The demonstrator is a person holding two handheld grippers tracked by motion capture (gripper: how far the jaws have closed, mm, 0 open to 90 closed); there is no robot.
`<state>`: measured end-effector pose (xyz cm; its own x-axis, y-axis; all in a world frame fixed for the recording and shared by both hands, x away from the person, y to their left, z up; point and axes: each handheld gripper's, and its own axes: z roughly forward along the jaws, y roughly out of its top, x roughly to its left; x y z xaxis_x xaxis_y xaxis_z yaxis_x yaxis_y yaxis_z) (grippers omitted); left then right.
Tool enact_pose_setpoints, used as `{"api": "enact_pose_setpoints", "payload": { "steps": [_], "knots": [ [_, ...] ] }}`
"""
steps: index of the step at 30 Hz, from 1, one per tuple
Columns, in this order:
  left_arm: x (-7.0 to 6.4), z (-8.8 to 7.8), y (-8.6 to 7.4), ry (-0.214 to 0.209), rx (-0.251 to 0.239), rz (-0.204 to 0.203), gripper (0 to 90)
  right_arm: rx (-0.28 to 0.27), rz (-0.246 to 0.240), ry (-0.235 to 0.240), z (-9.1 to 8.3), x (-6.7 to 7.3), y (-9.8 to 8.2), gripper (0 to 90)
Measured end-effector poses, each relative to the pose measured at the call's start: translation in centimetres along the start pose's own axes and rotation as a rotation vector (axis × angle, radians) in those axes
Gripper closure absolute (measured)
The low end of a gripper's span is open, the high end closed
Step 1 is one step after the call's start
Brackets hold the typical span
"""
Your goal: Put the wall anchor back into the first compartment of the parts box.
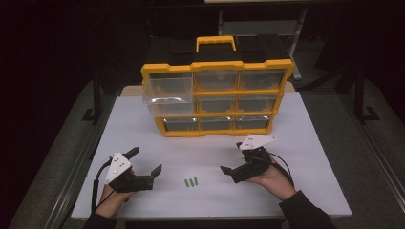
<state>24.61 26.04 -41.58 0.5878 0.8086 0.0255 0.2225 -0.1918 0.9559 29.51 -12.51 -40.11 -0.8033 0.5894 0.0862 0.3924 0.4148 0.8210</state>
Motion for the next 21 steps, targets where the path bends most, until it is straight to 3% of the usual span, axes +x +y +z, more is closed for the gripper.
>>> {"api": "enact_pose_setpoints", "payload": {
  "steps": [21],
  "knots": [
    [-0.1,0.2,-0.2,-0.004,0.0,-0.009,0.0,0.025,-0.029,0.033,1.7,0.6,2.4,0.0]
  ]
}}
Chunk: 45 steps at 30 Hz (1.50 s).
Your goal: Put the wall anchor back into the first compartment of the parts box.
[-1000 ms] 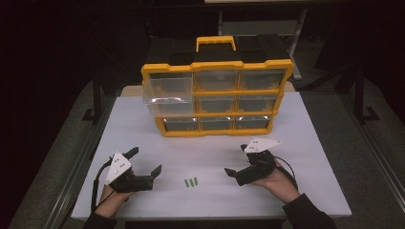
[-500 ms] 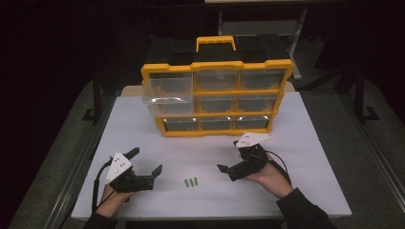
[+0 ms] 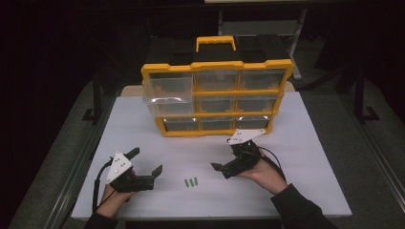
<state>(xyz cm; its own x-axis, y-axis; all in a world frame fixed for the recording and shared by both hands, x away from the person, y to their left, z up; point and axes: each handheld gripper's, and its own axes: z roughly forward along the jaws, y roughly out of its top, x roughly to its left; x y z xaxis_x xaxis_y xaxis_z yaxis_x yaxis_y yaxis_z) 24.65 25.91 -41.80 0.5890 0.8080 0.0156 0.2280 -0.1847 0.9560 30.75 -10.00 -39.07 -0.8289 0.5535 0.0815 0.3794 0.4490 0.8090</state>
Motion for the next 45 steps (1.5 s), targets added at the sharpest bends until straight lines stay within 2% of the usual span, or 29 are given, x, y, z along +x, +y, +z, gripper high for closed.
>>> {"api": "enact_pose_setpoints", "payload": {
  "steps": [1,2,5,6,7,14,30,32,33,34,35,37,39,43,45],
  "knots": [
    [0.0,0.0,0.0,-0.001,0.001,0.002,0.0,0.01,0.013,0.001,0.1,0.1,0.1,0.0],
    [0.0,0.0,0.0,-0.002,0.0,0.005,0.0,0.01,0.003,0.003,0.2,0.2,0.2,0.9],
    [0.0,0.0,0.0,-0.003,0.002,0.007,0.0,0.02,0.004,0.037,0.5,0.4,0.5,8.5],
    [0.0,0.0,0.0,-0.002,0.001,0.009,0.0,0.023,-0.01,0.038,0.6,0.4,0.6,8.8],
    [0.0,0.0,0.0,-0.001,0.001,-0.002,0.0,0.028,-0.008,0.038,0.7,0.5,0.7,9.6],
    [0.0,0.0,0.0,-0.002,-0.002,0.0,0.0,0.056,-0.025,0.064,1.6,1.0,1.4,13.5],
    [0.0,0.0,0.0,-0.005,0.0,0.003,0.0,0.176,-0.017,0.116,4.3,2.3,1.9,23.9],
    [0.0,0.0,0.0,-0.005,-0.002,0.0,0.0,0.191,-0.039,0.115,4.7,2.4,1.9,27.7],
    [0.0,0.0,0.0,-0.005,-0.003,0.0,0.0,0.197,-0.025,0.134,4.8,2.6,1.9,29.7],
    [0.0,0.0,0.0,-0.005,-0.002,-0.001,0.0,0.205,-0.052,0.129,5.0,2.5,1.8,29.9],
    [0.0,0.0,0.0,-0.005,-0.003,-0.001,0.0,0.211,-0.059,0.134,5.1,2.6,1.8,30.2],
    [0.0,0.0,0.0,-0.005,-0.003,0.001,0.0,0.219,-0.034,0.151,5.4,3.0,1.9,31.4],
    [-0.1,0.0,0.0,-0.005,-0.003,0.001,0.0,0.229,-0.072,0.145,5.7,3.1,1.8,33.4],
    [-0.1,0.0,0.0,-0.005,-0.003,0.001,0.0,0.241,-0.075,0.153,6.0,3.5,1.8,37.9],
    [-0.1,0.0,0.0,-0.007,-0.005,-0.002,0.0,0.251,-0.094,0.16,6.2,3.5,1.7,41.1]
  ]
}}
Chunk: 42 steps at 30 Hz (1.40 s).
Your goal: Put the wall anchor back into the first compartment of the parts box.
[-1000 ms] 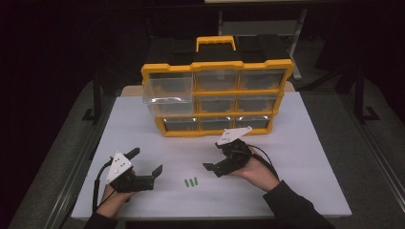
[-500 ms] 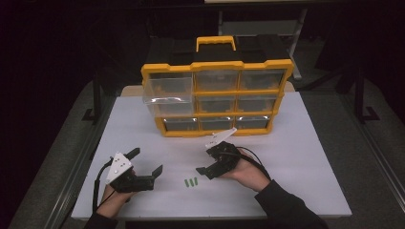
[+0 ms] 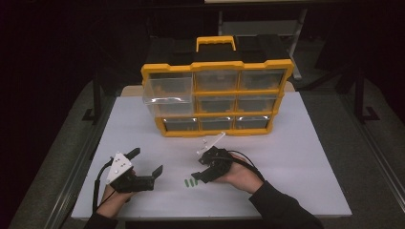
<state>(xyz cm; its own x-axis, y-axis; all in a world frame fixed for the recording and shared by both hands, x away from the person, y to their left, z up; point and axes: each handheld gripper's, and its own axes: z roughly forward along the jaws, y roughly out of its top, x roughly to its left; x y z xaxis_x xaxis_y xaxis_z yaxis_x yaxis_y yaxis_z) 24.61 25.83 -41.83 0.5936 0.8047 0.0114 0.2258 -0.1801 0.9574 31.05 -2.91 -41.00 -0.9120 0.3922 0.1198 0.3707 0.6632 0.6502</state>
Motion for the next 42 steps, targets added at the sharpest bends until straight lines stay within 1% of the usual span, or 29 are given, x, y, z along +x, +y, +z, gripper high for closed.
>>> {"api": "enact_pose_setpoints", "payload": {
  "steps": [2,5,6,7,14,16,18,19,20,23,30,34,38,41,42],
  "knots": [
    [0.1,0.0,0.0,0.0,0.001,0.005,0.0,0.021,-0.009,0.011,0.3,0.1,0.0,45.2],
    [0.0,0.0,0.0,-0.001,0.0,0.003,0.0,0.034,-0.002,0.02,0.6,0.2,0.0,46.9],
    [0.0,0.0,0.0,-0.001,0.002,0.006,0.0,0.047,-0.001,0.029,0.9,0.2,0.0,50.7],
    [0.0,0.0,0.0,-0.002,0.0,0.003,0.0,0.051,0.001,0.033,1.0,0.2,0.1,51.5],
    [0.0,0.0,0.0,-0.005,0.003,0.004,0.0,0.067,-0.02,0.041,1.9,0.3,0.1,57.6],
    [0.0,0.0,0.0,-0.005,0.002,0.003,0.0,0.076,-0.016,0.044,2.1,0.3,0.2,59.3],
    [0.0,0.0,0.0,-0.005,0.006,0.006,0.0,0.096,-0.001,0.042,2.3,0.5,0.1,60.5],
    [0.0,0.0,0.0,-0.005,0.006,0.006,0.0,0.096,-0.001,0.042,2.3,0.5,0.1,60.5],
    [0.0,0.0,0.0,-0.006,0.006,0.004,0.0,0.102,-0.004,0.037,2.6,0.5,0.1,62.5],
    [0.0,0.0,0.0,-0.007,0.007,0.007,0.0,0.109,-0.004,0.042,2.9,0.5,0.1,64.7],
    [0.0,0.0,0.0,-0.006,0.009,0.008,0.0,0.134,-0.009,0.032,3.3,0.7,0.0,69.1],
    [0.0,0.0,0.0,-0.007,0.01,0.008,0.0,0.143,-0.016,0.035,3.2,0.7,0.0,72.2],
    [0.0,0.0,0.0,-0.008,0.01,0.008,0.0,0.145,-0.014,0.028,3.2,0.7,0.0,71.7],
    [0.0,0.0,0.0,-0.008,0.007,0.006,0.0,0.146,-0.012,0.036,3.2,0.8,0.0,70.4],
    [0.0,0.0,0.0,-0.007,0.009,0.008,0.0,0.146,-0.01,0.029,3.1,0.9,0.0,70.4]
  ]
}}
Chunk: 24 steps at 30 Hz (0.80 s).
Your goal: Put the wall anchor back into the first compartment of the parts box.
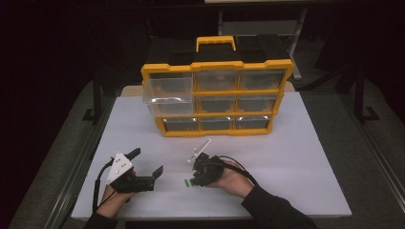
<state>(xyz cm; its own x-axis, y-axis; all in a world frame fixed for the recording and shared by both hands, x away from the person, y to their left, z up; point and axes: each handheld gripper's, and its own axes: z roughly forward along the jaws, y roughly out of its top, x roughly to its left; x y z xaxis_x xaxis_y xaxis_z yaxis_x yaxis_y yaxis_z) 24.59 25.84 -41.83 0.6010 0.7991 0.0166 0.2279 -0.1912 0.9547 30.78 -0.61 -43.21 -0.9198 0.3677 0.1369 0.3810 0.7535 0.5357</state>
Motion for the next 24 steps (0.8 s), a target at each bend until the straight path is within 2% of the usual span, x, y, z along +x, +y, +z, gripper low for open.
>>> {"api": "enact_pose_setpoints", "payload": {
  "steps": [9,20,24],
  "knots": [
    [-0.02,0.0,0.02,-0.001,0.001,0.001,0.0,0.017,0.015,-0.001,-0.09,0.3,-0.06,71.4],
    [-0.02,-0.02,0.03,-0.002,0.002,0.003,0.0,0.024,-0.002,-0.036,0.01,0.52,-0.12,77.3],
    [-0.03,-0.02,0.03,-0.003,0.002,0.004,0.0,0.022,-0.023,-0.052,0.05,0.52,-0.14,80.9]
  ]
}}
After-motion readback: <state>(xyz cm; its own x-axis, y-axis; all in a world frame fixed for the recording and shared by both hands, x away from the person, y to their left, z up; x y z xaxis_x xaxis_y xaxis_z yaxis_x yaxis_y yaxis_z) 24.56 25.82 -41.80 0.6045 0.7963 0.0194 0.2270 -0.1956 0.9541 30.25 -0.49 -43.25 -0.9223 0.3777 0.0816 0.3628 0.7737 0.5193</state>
